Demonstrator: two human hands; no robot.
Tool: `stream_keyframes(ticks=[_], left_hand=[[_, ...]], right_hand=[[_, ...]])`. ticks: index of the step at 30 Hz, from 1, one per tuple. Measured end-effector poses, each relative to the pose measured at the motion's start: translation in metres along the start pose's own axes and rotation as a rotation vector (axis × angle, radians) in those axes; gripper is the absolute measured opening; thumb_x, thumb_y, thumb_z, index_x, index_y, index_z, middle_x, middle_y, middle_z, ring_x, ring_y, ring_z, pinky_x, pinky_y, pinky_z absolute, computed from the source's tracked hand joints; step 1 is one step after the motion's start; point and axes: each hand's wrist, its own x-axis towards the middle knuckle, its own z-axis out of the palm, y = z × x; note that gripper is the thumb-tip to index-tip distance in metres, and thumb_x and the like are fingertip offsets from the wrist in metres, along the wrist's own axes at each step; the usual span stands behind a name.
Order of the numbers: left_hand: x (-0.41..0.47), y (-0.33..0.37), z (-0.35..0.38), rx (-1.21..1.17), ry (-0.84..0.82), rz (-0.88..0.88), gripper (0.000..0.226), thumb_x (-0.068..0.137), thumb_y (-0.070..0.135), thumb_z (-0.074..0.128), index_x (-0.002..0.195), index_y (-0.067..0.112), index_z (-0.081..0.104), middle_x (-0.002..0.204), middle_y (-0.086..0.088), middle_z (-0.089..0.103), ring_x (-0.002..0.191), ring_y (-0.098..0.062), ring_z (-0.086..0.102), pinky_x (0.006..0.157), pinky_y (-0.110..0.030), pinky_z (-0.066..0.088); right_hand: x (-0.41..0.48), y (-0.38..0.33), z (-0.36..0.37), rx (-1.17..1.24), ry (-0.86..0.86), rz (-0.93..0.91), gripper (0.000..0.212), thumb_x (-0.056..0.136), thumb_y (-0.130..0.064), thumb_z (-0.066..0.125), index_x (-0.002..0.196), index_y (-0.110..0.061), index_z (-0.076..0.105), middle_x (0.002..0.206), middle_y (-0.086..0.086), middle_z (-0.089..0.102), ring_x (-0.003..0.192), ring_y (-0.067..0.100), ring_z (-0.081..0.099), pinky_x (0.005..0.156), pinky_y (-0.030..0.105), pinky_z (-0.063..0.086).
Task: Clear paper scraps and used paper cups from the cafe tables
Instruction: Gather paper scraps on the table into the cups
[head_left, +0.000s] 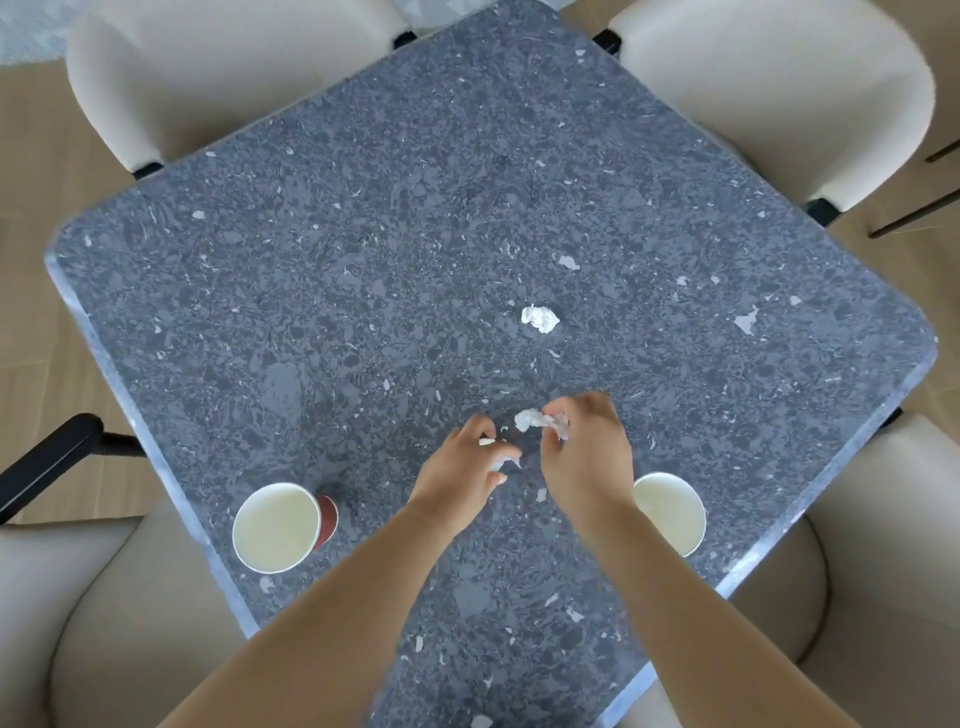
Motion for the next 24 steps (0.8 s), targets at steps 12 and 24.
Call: stream_keyframes(ticks=[12, 24], left_hand=[[0.036, -0.004, -0.018, -0.076, -0.028, 0.026, 0.010, 0.092, 0.018, 0.054, 0.094, 0.014, 0.062, 0.101, -0.001, 0.055, 0.080, -0.017, 0.060, 0.071, -0.024, 0.046], [0.039, -0.024, -0.052, -0.173, 0.107, -0.085, 0.006, 0.090, 0.016, 0.058, 0.089, 0.014, 0.063, 0.098, 0.004, 0.057, 0.086, -0.009, 0.061, 0.075, -0.024, 0.051]], right_hand=[[0.104, 0.007, -0.015, -0.023, -0.056, -0.040, 0.020, 0.086, -0.010, 0.056, 0.105, -0.014, 0.060, 0.112, 0.009, 0.053, 0.078, 0.017, 0.051, 0.063, 0.028, 0.040], [0.145, 0.013, 0.026, -0.145, -0.272, -0.104, 0.041, 0.085, -0.010, 0.058, 0.124, -0.022, 0.052, 0.129, 0.000, 0.038, 0.116, 0.022, 0.033, 0.074, 0.033, 0.044]])
